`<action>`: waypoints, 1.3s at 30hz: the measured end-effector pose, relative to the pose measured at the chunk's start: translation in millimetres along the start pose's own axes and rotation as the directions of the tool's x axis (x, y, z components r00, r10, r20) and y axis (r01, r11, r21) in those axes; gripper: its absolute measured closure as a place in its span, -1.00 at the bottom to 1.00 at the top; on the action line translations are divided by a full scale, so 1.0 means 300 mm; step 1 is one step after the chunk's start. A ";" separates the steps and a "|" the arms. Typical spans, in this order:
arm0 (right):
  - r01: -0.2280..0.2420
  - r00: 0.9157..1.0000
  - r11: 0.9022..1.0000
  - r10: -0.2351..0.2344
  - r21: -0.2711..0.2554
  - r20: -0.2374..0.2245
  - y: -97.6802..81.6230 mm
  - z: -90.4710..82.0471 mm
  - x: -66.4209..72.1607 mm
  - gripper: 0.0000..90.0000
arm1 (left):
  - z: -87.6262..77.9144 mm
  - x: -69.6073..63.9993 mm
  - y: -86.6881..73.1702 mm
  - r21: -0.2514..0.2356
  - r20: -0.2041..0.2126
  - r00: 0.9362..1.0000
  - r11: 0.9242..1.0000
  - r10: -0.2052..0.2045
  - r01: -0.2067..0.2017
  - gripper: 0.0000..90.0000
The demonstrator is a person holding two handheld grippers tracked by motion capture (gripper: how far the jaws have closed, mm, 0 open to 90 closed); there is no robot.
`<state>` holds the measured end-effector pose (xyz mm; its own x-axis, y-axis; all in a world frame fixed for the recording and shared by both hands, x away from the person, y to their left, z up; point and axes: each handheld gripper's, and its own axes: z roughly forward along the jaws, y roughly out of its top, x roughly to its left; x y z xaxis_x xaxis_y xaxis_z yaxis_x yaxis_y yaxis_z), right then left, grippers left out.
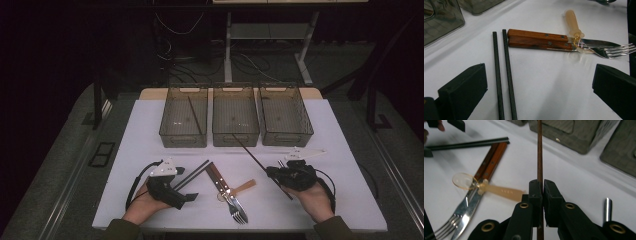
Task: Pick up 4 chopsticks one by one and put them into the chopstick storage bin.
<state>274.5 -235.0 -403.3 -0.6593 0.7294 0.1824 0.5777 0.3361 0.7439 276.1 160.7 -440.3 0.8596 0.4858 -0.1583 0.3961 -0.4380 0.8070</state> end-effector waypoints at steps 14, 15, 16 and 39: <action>-0.019 0.999 0.995 0.015 -0.101 -0.038 0.079 0.046 0.010 0.90 | -0.004 0.002 0.000 -0.006 0.006 1.000 1.000 -0.001 0.001 -1.00; -0.021 0.999 0.994 0.017 -0.105 -0.041 0.083 0.050 0.010 0.90 | -0.004 0.003 0.000 -0.006 0.006 1.000 1.000 -0.001 0.001 -1.00; -0.023 0.999 0.993 0.019 -0.114 -0.044 0.088 0.054 0.010 0.90 | -0.004 0.003 0.000 -0.007 0.006 1.000 1.000 -0.002 0.002 -1.00; 0.009 0.999 0.984 -0.017 -0.180 -0.040 0.256 0.181 0.068 0.90 | -0.004 0.002 0.002 -0.009 0.008 1.000 1.000 0.007 -0.007 -1.00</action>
<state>331.6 -162.0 -377.6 -0.6880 0.6989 0.1956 0.4752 0.2301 0.8492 276.4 161.7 -439.3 0.8648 0.4769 -0.1574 0.3874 -0.4340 0.8134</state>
